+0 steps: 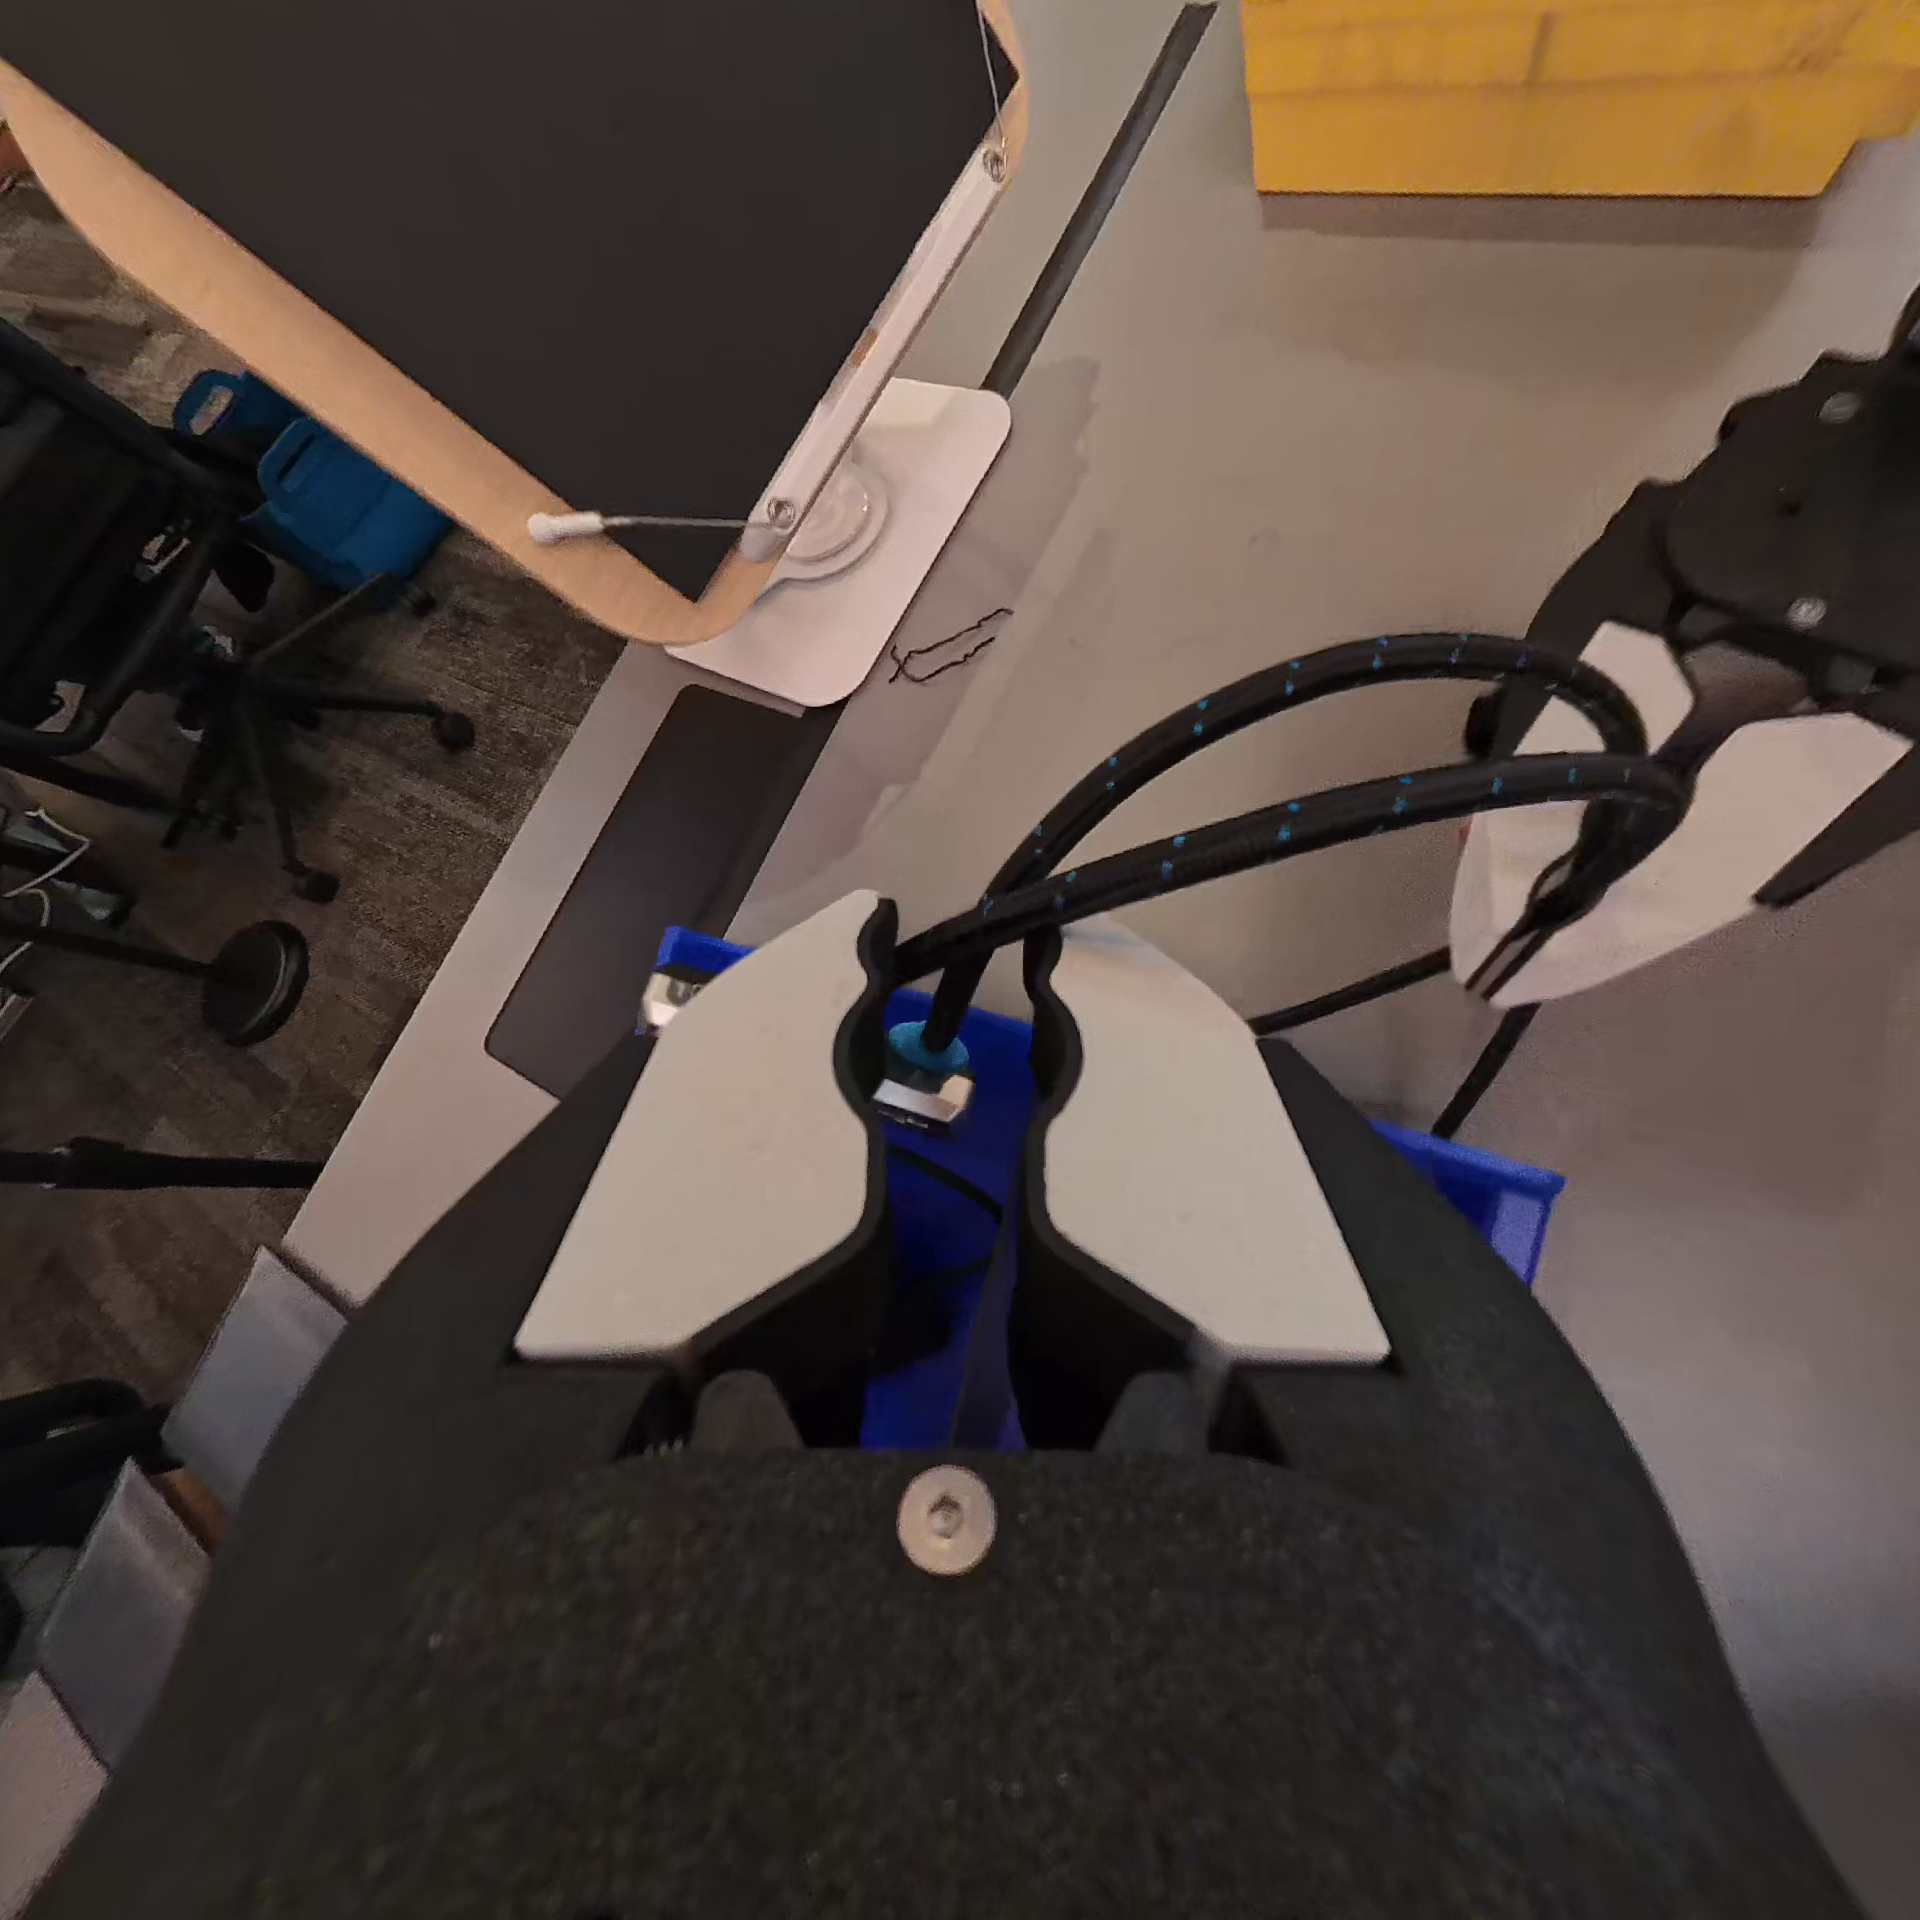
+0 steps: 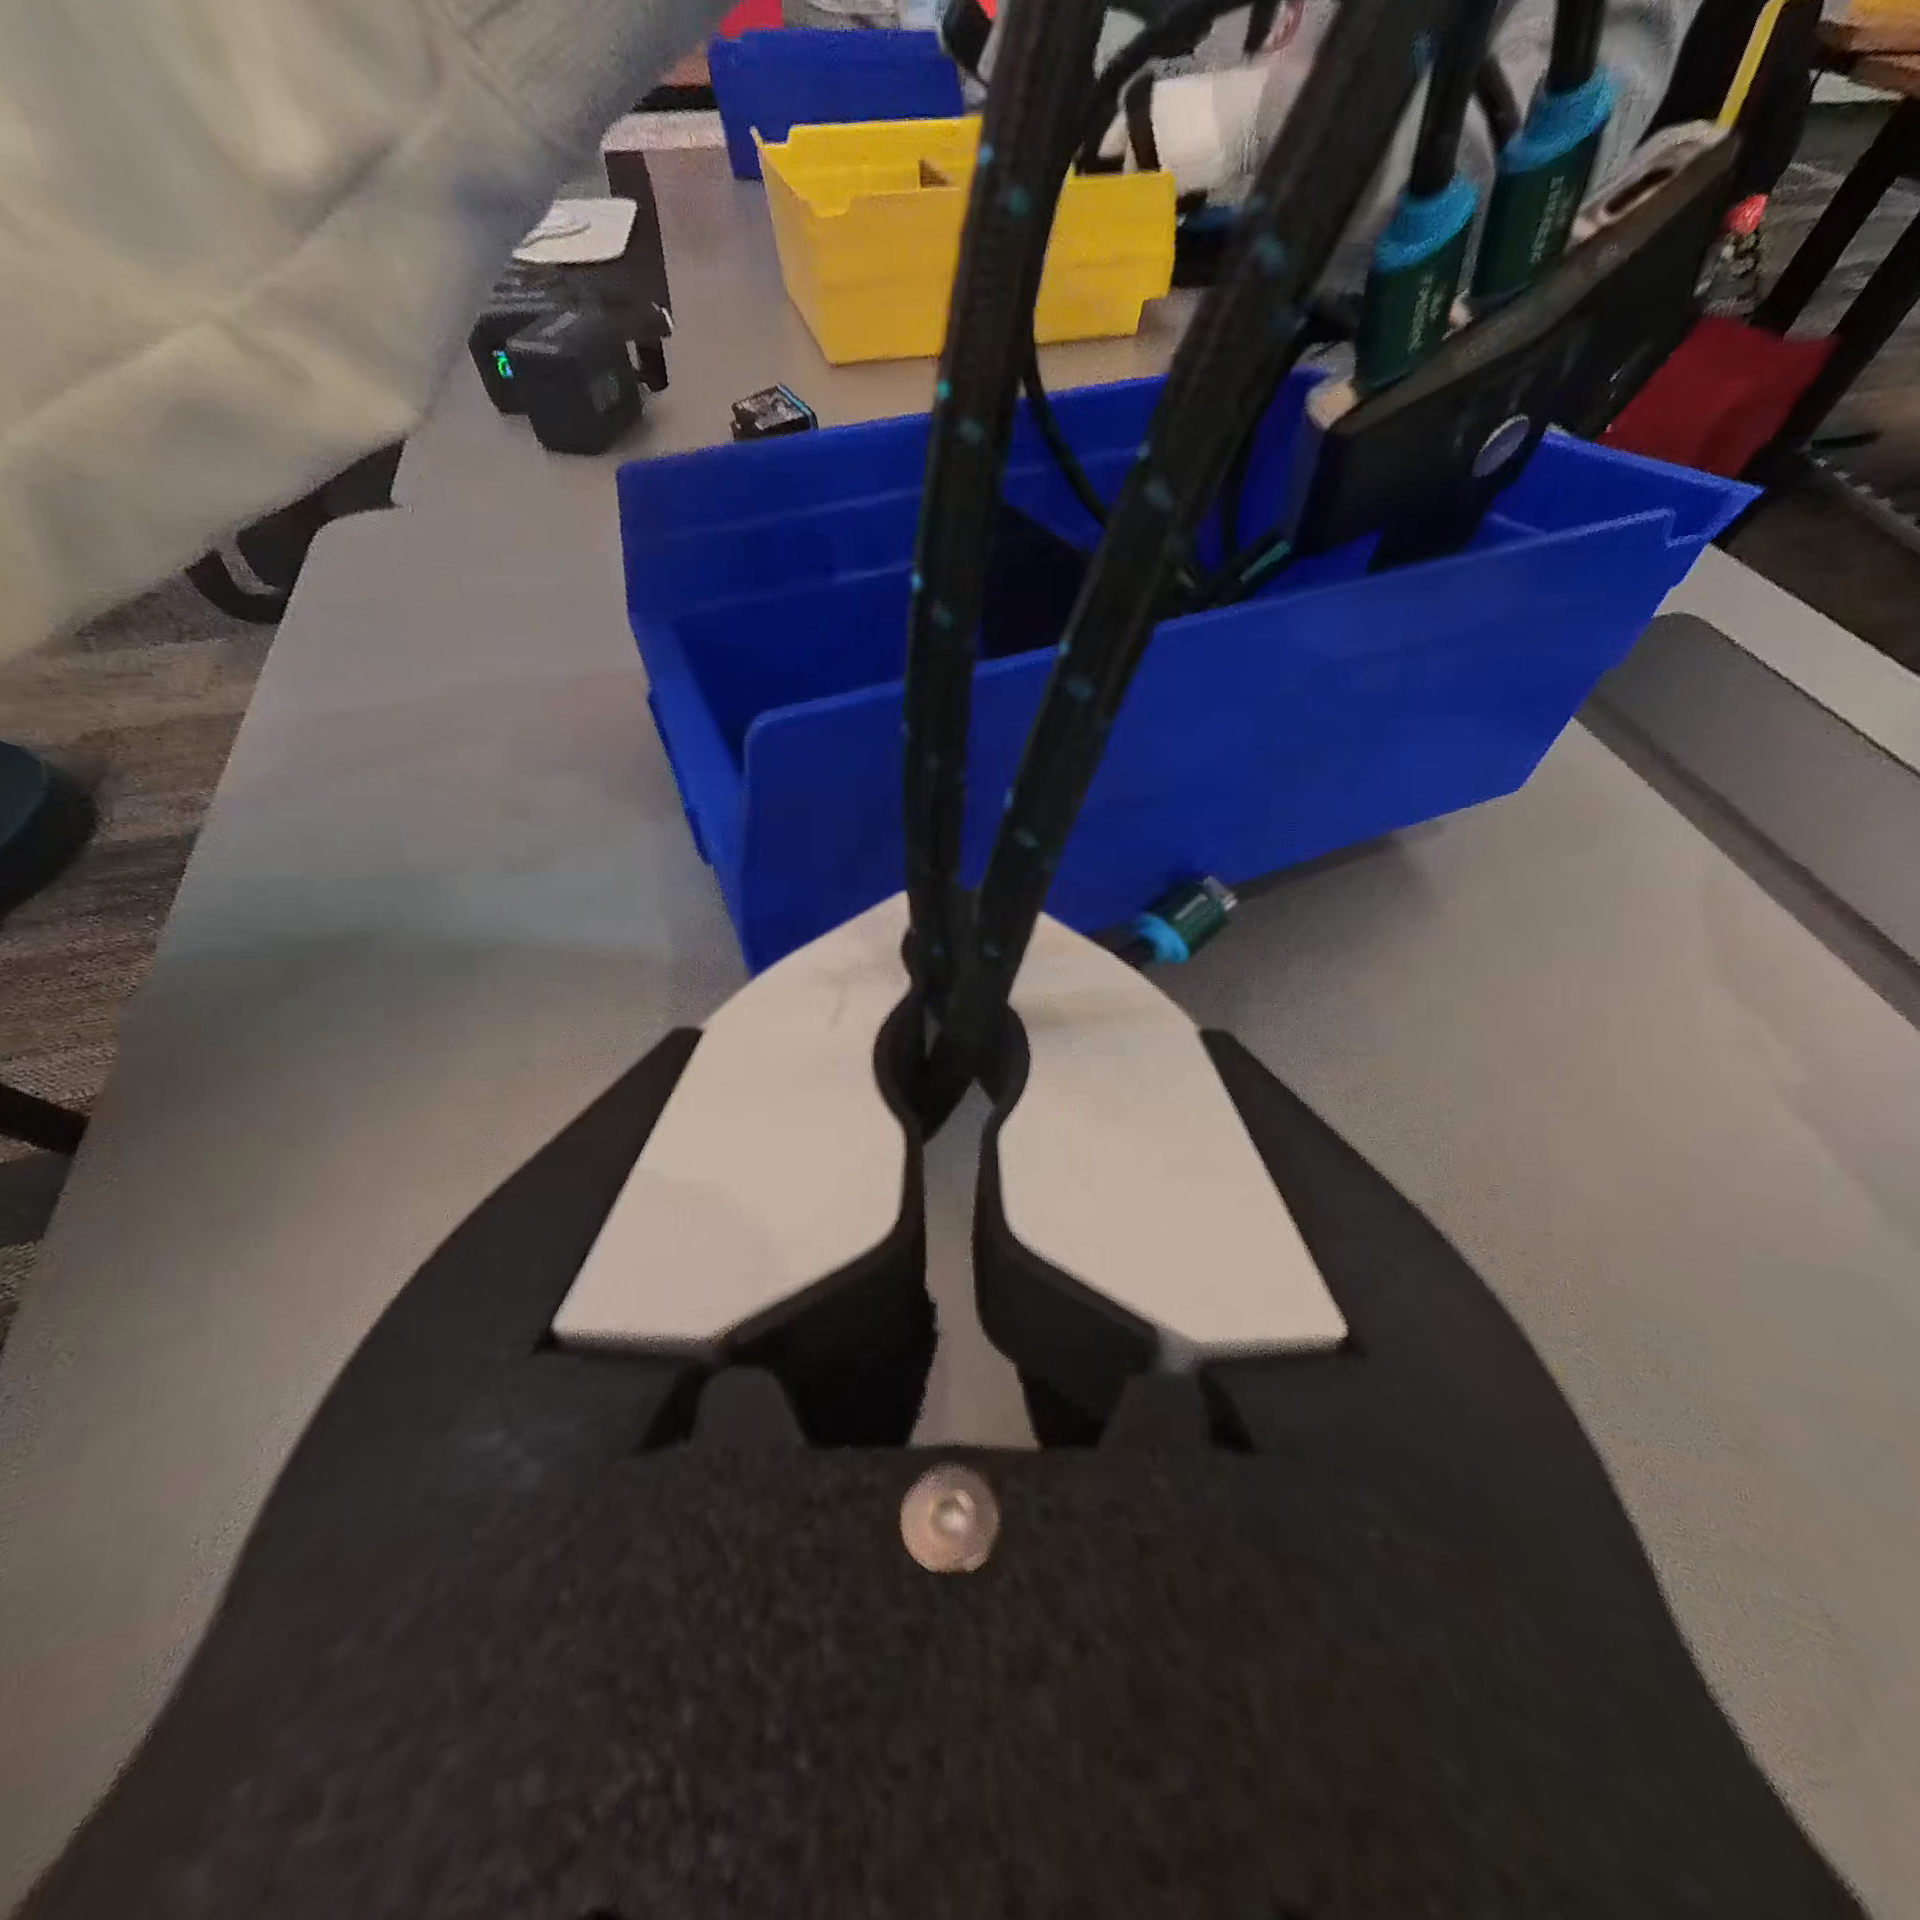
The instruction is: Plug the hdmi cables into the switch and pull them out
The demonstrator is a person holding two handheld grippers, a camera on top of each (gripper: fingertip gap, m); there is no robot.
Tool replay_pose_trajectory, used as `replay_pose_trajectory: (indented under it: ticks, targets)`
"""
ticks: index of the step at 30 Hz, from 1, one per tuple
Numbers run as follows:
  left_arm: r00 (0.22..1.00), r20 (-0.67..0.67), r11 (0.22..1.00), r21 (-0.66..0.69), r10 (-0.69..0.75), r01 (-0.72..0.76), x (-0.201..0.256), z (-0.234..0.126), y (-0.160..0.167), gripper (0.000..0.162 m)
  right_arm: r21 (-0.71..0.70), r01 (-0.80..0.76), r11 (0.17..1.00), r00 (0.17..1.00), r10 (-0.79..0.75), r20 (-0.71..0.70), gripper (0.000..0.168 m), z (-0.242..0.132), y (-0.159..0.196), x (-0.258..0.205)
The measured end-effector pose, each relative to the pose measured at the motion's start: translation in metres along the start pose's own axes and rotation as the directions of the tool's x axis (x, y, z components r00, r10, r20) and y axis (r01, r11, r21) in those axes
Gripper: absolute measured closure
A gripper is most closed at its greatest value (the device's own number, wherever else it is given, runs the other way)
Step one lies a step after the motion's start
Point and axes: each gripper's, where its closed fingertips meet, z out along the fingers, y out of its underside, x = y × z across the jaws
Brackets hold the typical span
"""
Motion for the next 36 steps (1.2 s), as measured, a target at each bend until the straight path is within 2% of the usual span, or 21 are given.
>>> replay_pose_trajectory:
  ticks: [3, 8, 10, 14, 17, 18, 20, 21, 27, 31, 36]
  targets:
    - [1.0, 0.003, 1.0, -0.006, -0.01, 0.01, -0.001, 0.001, 0.013, 0.14, -0.063, -0.067, 0.996, 0.998, 0.066, -0.012, 0.166, -0.022, -0.005, 0.002]
    - [0.995, -0.075, 0.998, 0.033, -0.058, 0.06, 0.019, 0.017, 0.022, 0.141, 0.088, -0.194, 0.977, 0.975, 0.182, 0.128, 0.167, -0.088, -0.081, -0.011]
    - [0.999, -0.033, 0.999, 0.036, -0.035, 0.036, 0.021, 0.024, 0.022, 0.142, 0.04, -0.161, 0.986, 0.984, 0.158, 0.087, 0.167, -0.095, -0.079, -0.001]
    - [0.997, 0.023, 0.997, 0.043, -0.071, 0.07, 0.017, 0.026, 0.018, 0.143, -0.153, -0.077, 0.985, 0.995, 0.065, -0.08, 0.167, -0.091, -0.03, 0.036]
    - [0.995, 0.102, 1.0, 0.015, -0.021, 0.02, 0.02, 0.03, 0.006, 0.144, -0.237, -0.065, 0.969, 0.994, 0.042, -0.102, 0.162, -0.093, 0.002, 0.035]
    - [0.99, 0.139, 1.0, 0.004, 0.011, -0.011, 0.019, 0.03, 0.0, 0.146, -0.231, -0.073, 0.97, 0.993, 0.048, -0.112, 0.155, -0.095, 0.009, 0.033]
    - [0.98, 0.192, 0.999, 0.001, 0.052, -0.053, 0.016, 0.025, -0.016, 0.149, -0.224, -0.084, 0.971, 0.99, 0.056, -0.128, 0.121, -0.102, 0.024, 0.03]
    - [0.976, 0.21, 0.998, 0.005, 0.059, -0.061, 0.012, 0.02, -0.024, 0.149, -0.215, -0.089, 0.973, 0.987, 0.057, -0.149, 0.112, -0.109, 0.03, 0.029]
    - [0.95, 0.306, 0.99, 0.138, -0.056, 0.014, -0.038, -0.027, -0.064, 0.152, -0.204, -0.156, 0.966, 0.973, 0.115, -0.202, 0.124, -0.172, 0.095, 0.006]
    - [0.899, 0.393, 0.962, 0.257, -0.195, 0.096, -0.087, -0.064, -0.088, 0.153, -0.147, -0.313, 0.938, 0.938, 0.281, -0.204, 0.131, -0.208, 0.143, -0.02]
    - [0.844, 0.482, 0.966, 0.211, -0.236, 0.149, -0.158, -0.084, -0.111, 0.154, 0.009, -0.517, 0.856, 0.846, 0.513, -0.143, 0.14, -0.24, 0.16, -0.039]
